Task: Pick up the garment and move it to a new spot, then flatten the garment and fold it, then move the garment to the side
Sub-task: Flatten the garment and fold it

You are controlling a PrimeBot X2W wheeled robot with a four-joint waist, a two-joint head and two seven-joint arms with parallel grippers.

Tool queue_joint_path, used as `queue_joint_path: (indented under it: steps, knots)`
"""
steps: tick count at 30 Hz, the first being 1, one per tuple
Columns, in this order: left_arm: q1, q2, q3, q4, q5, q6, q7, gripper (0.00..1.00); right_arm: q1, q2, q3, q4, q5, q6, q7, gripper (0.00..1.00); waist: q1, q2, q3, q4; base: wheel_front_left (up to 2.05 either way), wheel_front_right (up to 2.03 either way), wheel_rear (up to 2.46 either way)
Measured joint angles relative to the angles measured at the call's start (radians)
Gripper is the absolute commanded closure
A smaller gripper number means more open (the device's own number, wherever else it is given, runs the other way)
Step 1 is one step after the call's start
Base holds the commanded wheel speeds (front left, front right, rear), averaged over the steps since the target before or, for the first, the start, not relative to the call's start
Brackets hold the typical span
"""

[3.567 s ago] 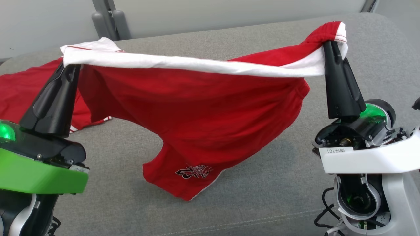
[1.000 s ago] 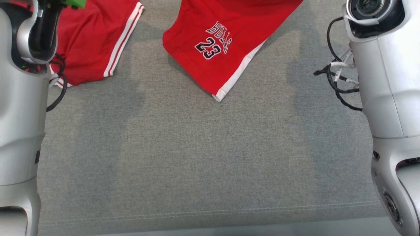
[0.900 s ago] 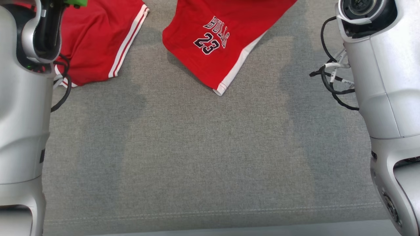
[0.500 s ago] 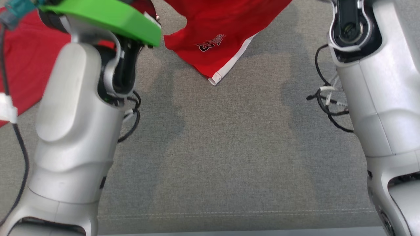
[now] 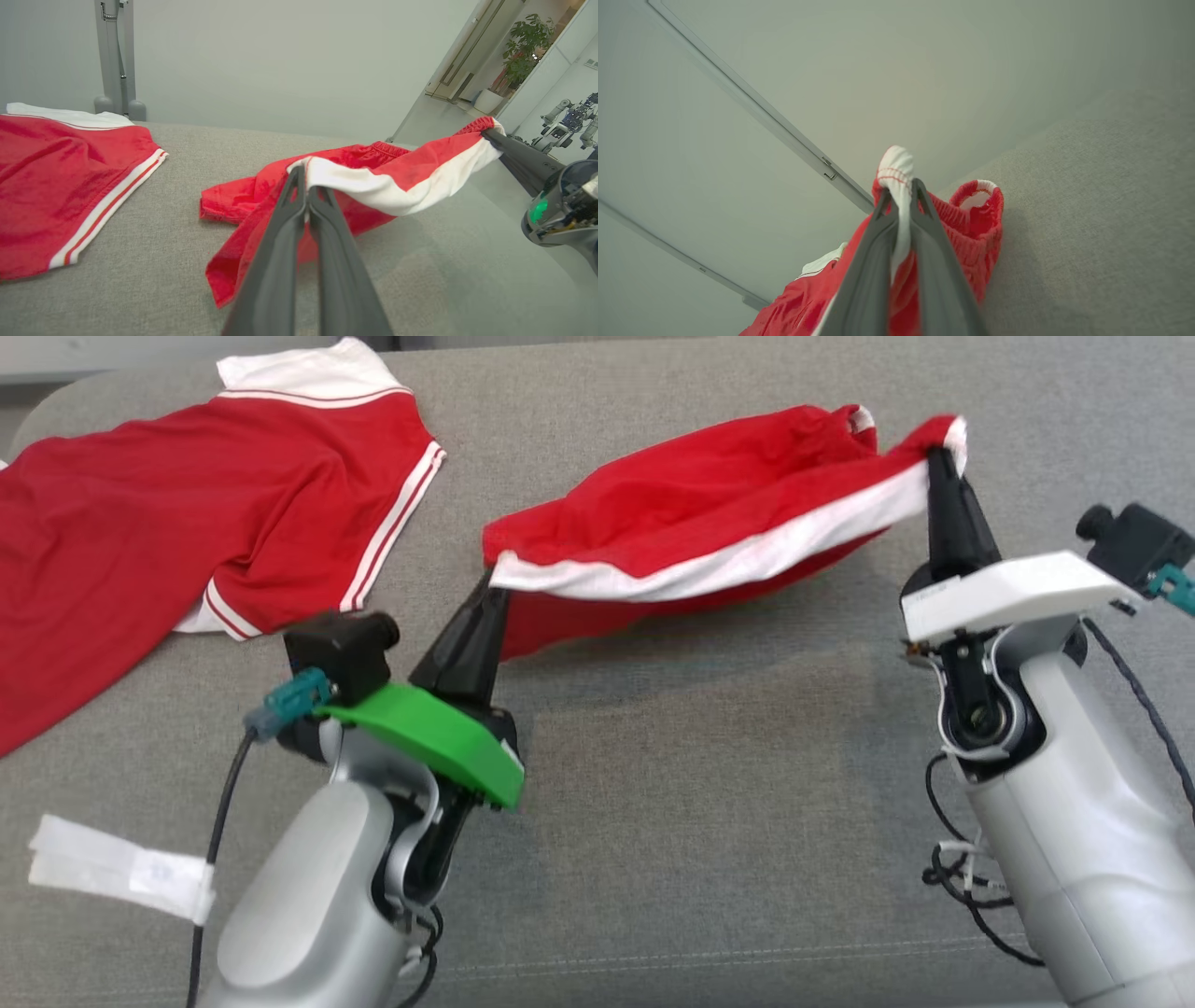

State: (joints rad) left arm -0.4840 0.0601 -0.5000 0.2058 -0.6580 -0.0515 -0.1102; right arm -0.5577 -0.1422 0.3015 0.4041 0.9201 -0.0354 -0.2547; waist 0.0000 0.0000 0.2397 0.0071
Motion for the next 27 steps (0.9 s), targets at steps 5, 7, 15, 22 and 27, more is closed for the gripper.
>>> queue_joint_path:
  steps: [5,7,15,22,27]
  knots:
    - [0.147,0.01,-0.01,-0.062,-0.024,0.032,0.02,1.0,0.127,-0.018,-0.023,-0.033,0.005,-0.006,0.0,1.0,0.0,0.0,-0.041,-0.021,0.0,0.0,0.0]
    - [0.2,0.008,-0.015,-0.092,-0.058,0.038,0.026,1.0,0.165,-0.021,-0.047,-0.057,0.009,-0.012,0.0,1.0,0.0,0.0,-0.053,-0.03,0.0,0.0,0.0]
    - [0.331,-0.002,-0.052,-0.217,-0.084,0.097,0.042,1.0,0.298,-0.057,-0.163,-0.166,0.014,-0.042,0.0,1.0,0.0,0.0,-0.084,-0.057,0.0,0.0,0.0]
    - [0.44,0.044,-0.093,-0.31,-0.054,0.133,0.098,1.0,0.488,-0.069,-0.183,-0.181,0.042,-0.056,0.002,1.0,0.0,0.0,-0.065,-0.05,0.0,0.0,0.0]
    - [0.512,0.066,-0.09,-0.389,-0.053,0.14,0.122,1.0,0.578,-0.053,-0.212,-0.229,0.057,-0.057,0.004,1.0,0.0,0.0,-0.049,-0.027,0.0,0.0,0.0]
